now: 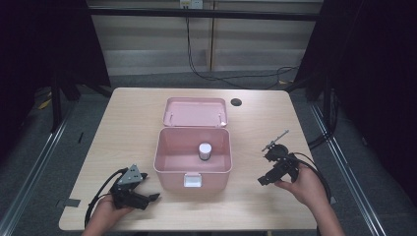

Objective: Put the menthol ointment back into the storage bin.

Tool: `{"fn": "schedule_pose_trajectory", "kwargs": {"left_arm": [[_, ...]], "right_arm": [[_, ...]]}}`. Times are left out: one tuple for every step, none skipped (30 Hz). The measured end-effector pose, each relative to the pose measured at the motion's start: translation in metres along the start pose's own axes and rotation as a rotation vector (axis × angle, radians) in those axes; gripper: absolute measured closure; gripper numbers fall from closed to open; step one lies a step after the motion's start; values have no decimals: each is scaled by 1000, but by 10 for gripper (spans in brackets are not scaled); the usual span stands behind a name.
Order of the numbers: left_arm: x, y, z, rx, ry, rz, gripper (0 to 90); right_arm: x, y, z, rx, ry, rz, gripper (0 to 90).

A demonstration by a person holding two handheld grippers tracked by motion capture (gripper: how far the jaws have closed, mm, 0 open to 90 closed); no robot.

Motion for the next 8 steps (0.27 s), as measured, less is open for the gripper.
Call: {"fn": "schedule_pose_trajectory", "kwargs": {"left_arm": [[0, 0, 0, 0, 0, 0, 134], [0, 0, 0, 0, 0, 0, 134], [0, 0, 0, 1, 0, 0, 134], [0, 0, 0, 1, 0, 0, 134], [0, 0, 0, 1, 0, 0, 134], [0, 0, 0, 1, 0, 0, 134], [0, 0, 0, 1, 0, 0, 134], [0, 0, 0, 1, 0, 0, 134]], "right_arm": [[-4, -1, -3, -12, 11, 7, 195], [-6, -2, -4, -7, 15, 11, 196], [-6, -2, -4, -7, 15, 11, 196], [-7, -3, -5, -16, 26, 17, 193], [-9, -5, -6, -29, 38, 28, 189], [-12, -7, -8, -28, 49, 35, 186], [-12, -7, -8, -28, 49, 35, 186], [-14, -7, -8, -25, 61, 39, 181]]}}
Point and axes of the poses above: each handheld gripper's, and its own axes: x roughly backward along the jaws, z roughly out of its top, y roughly to its right, the point moved 4 cm from there along -x, roughly forward along the jaws, and after that the axes turned 6 degrees about -y, right-handed, at the moved point
